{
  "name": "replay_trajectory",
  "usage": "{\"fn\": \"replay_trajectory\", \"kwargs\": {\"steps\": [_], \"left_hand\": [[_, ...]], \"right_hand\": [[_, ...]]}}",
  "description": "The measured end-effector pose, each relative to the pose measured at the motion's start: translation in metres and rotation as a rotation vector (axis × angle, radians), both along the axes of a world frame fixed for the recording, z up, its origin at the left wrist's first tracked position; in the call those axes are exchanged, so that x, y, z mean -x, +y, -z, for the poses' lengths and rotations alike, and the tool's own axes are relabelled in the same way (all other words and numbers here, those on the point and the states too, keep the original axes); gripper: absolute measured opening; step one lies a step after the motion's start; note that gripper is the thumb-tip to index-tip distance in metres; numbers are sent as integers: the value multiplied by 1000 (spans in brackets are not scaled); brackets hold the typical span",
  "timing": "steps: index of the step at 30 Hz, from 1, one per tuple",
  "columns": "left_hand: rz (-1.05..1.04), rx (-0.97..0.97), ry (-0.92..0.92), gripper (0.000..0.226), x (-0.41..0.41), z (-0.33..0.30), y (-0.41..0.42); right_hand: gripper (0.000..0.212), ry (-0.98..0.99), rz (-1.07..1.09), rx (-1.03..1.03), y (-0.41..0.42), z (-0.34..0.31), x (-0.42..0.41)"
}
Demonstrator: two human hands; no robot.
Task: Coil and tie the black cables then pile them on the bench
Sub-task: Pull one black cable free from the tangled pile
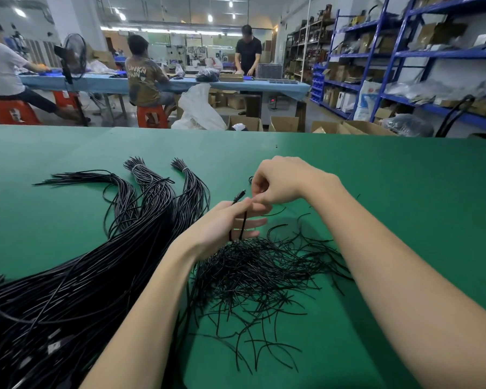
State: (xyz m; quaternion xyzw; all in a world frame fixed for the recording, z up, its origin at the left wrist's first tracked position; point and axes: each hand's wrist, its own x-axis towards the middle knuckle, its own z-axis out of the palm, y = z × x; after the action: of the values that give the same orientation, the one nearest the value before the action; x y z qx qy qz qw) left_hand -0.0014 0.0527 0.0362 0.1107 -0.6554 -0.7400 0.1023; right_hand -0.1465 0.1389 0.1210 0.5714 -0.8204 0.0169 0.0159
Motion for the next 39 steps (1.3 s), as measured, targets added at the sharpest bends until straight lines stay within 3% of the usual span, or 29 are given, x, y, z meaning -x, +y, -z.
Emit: {"fn": "replay_trajectory", "kwargs": {"steps": [3,6,10,13,19,25,31,33,36,39], "left_hand": [[-44,-52,-10,40,2,3,1],[-123,-117,43,37,5,3,0],[-191,-280,178,43,3,-2,-9],[-213,-316,206,47,-1,-5,-9],[-163,-356,239,46,-4,-4,-10],[-30,-257,225,48,-6,-7,-9],[195,-18,103,47,-10,-10,2],[214,31,31,45,-10,-9,6],[214,180,-107,46,-6,-3,11],[161,192,-135,43,-1,2,13]], "right_hand": [[17,-72,17,-19,1,-10,-11],[18,-185,27,142,4,-10,-23],[7,-692,39,463,20,24,-36],[12,-904,-19,402,34,54,-36],[23,-1128,-52,260,39,81,-24],[40,-1179,45,-56,41,88,-10],[29,-870,119,-133,41,66,10],[39,-836,118,-144,37,50,18],[15,-897,145,-180,31,24,25],[13,-936,162,-152,23,6,23]]}}
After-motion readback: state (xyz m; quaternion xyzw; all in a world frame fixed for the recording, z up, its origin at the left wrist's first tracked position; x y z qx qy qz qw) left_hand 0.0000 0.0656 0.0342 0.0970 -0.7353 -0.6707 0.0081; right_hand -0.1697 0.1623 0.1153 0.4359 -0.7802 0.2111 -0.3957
